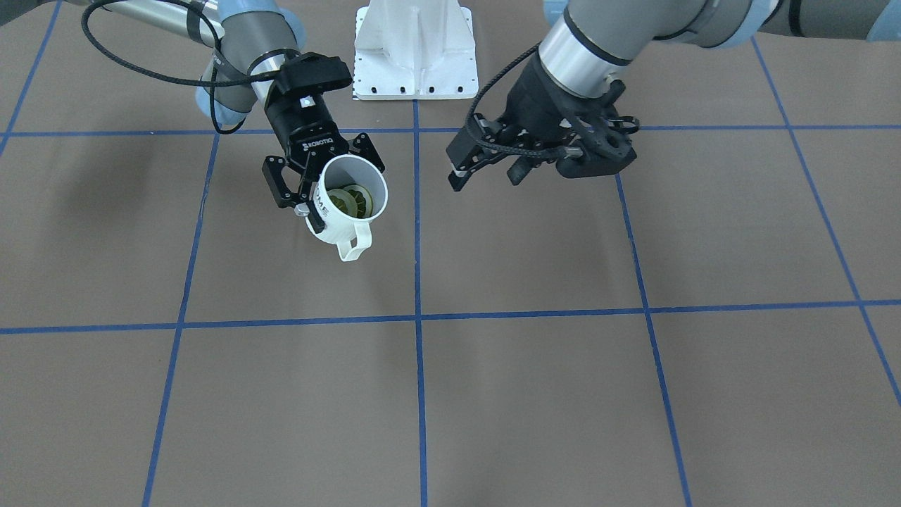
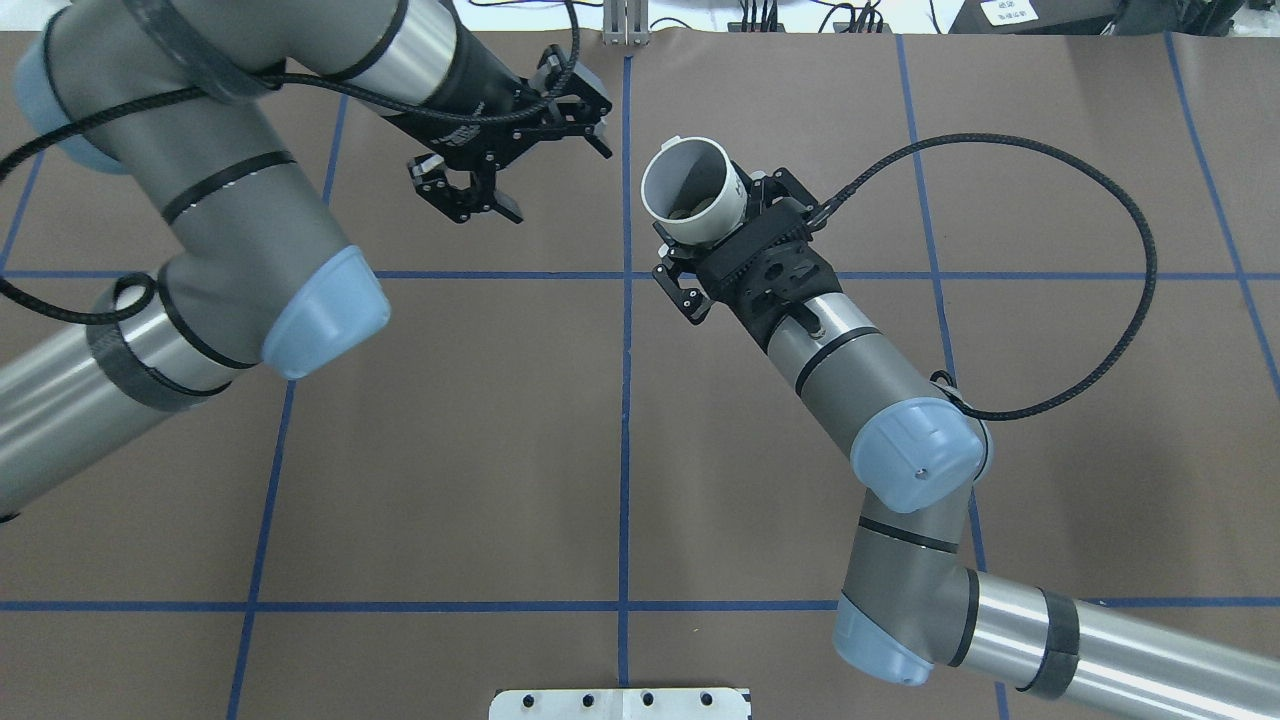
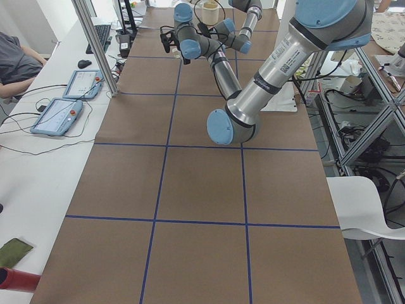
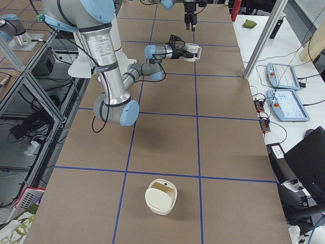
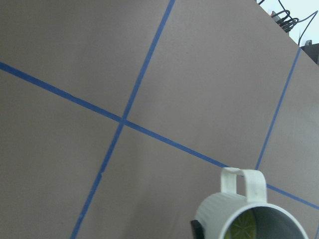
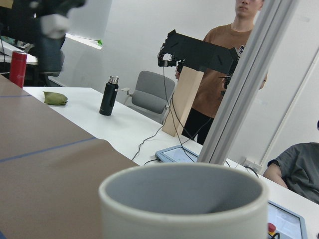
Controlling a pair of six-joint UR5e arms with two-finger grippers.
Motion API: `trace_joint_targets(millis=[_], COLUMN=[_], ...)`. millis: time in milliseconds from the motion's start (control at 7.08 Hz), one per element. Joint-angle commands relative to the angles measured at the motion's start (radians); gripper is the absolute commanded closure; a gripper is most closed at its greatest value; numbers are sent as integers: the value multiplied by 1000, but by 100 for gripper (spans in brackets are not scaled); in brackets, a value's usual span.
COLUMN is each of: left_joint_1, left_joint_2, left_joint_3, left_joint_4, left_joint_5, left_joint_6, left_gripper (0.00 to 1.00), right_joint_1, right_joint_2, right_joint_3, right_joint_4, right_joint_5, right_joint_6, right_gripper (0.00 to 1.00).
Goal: Left arm hands cup to right arm to dump lemon
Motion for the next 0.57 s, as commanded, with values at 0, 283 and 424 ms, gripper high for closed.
trace_joint_targets(millis=[0, 283, 424], left_joint_1=[-78, -160, -206], left_joint_2=[69, 199, 266], left_joint_3=[-71, -75, -83], left_joint_4=[249, 271, 271], left_joint_5=[4, 7, 6], left_joint_6=[352, 690, 824], left_gripper=[0, 0, 0], right_joint_1=[58, 101, 121], right_joint_2=[-60, -118, -176], right_joint_3=[30, 54, 83], right_joint_4=[3, 3, 4], right_joint_5=[-12, 2, 6], right_joint_6=[62, 114, 172], right_gripper=[85, 98, 100])
